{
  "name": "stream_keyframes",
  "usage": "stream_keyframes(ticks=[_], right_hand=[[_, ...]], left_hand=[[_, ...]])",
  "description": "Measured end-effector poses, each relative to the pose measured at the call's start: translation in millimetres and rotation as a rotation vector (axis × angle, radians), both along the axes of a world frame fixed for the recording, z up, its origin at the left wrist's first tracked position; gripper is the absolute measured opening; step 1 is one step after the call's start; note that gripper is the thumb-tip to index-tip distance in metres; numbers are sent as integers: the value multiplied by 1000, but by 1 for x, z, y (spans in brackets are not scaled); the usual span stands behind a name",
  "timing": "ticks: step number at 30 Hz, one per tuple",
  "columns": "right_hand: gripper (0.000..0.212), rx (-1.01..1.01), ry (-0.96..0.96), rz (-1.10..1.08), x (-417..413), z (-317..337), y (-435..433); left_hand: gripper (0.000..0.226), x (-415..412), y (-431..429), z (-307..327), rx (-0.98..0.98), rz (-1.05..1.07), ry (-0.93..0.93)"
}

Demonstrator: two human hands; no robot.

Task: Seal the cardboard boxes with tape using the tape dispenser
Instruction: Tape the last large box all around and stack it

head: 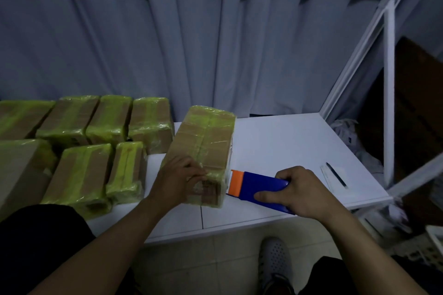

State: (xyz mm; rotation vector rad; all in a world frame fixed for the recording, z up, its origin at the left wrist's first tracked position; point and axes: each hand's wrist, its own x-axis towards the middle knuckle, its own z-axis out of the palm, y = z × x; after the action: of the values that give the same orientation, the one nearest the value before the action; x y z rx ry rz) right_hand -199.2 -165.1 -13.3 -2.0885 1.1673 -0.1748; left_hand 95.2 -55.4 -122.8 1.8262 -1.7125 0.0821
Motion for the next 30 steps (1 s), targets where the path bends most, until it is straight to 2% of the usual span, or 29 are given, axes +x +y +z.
stream_keyframes(ticks=[3, 6, 9, 10, 13, 14, 24, 28, 30], right_hand=[[45, -9, -6, -7, -7, -3, -2], [46, -31, 20, 5, -5, -7, -2], [46, -34, 14, 8, -6, -8, -4], [46, -38, 10, 11, -6, -8, -5], [45, -51, 3, 20, -6, -8, -4], [45, -46, -5, 19, -6, -8, -4], [43, -7, -45, -4, -23, -6, -5], [49, -48, 16, -29, -25, -14, -11], [48, -65, 42, -31, -21, -19, -13]], left_hand=[[28, -2, 0, -3, 40, -69, 34], [23, -6, 1, -9, 119, -85, 20], [61, -8, 2, -16, 244, -55, -167], [62, -9, 2, -15, 269, -55, -179], [35, -8, 4, -13, 204, -59, -115], [33, -8, 4, -11, 184, -51, -87], [32, -3, -5, -14, 84, -32, -21], [52, -7, -6, -11, 69, -24, 43], [55, -9, -4, -9, 59, -12, 39]])
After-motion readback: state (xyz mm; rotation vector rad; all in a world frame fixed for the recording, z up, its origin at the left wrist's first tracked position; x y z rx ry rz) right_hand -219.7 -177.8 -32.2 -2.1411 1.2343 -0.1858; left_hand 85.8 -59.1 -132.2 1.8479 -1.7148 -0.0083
